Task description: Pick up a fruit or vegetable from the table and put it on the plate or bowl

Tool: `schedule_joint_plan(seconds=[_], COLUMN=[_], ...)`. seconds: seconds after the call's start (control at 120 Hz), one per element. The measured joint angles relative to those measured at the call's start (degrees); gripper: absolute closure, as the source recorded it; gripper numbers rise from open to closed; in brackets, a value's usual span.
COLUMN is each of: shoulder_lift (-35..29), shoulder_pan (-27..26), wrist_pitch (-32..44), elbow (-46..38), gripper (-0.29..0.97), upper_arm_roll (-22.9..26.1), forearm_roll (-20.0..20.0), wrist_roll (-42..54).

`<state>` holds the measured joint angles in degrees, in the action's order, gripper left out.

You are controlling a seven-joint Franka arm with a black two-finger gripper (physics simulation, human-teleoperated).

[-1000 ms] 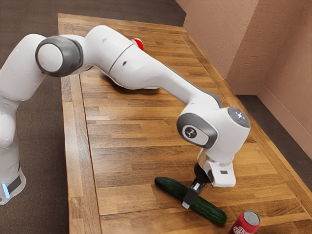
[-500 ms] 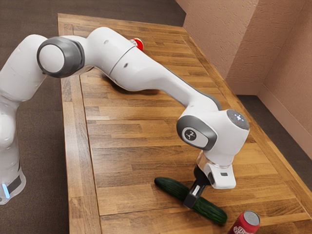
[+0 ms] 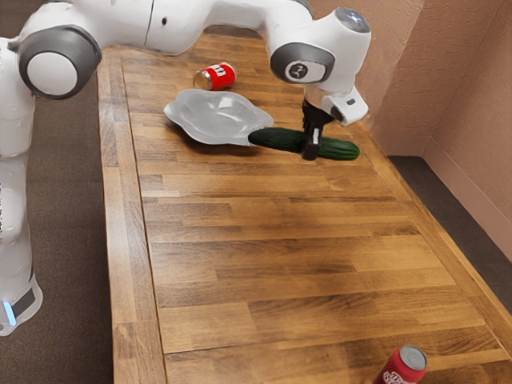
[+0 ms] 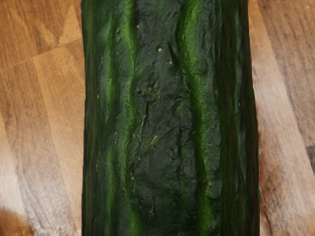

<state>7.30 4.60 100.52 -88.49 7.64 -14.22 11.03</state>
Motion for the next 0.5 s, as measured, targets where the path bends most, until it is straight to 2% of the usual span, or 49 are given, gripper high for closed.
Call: schedule_joint_plan(seconds=[0.067, 0.192, 0.258, 0.5], shoulder_lift=[0.1, 0.9, 1.3, 1.4], shoulder_pan=[6.2, 20.4, 26.2, 36.1], wrist_pitch=[-0.5, -1.1, -1.3, -1.6], elbow=[0.2, 0.0, -0.2, -1.9], gripper=[0.48, 0.49, 0.48, 0.49], upper_arm_roll=[-0.5, 4.5, 6.2, 6.0], forearm_roll=[1.7, 4.5, 5.5, 8.2], wrist_roll=[2.3, 6.8, 9.2, 17.1])
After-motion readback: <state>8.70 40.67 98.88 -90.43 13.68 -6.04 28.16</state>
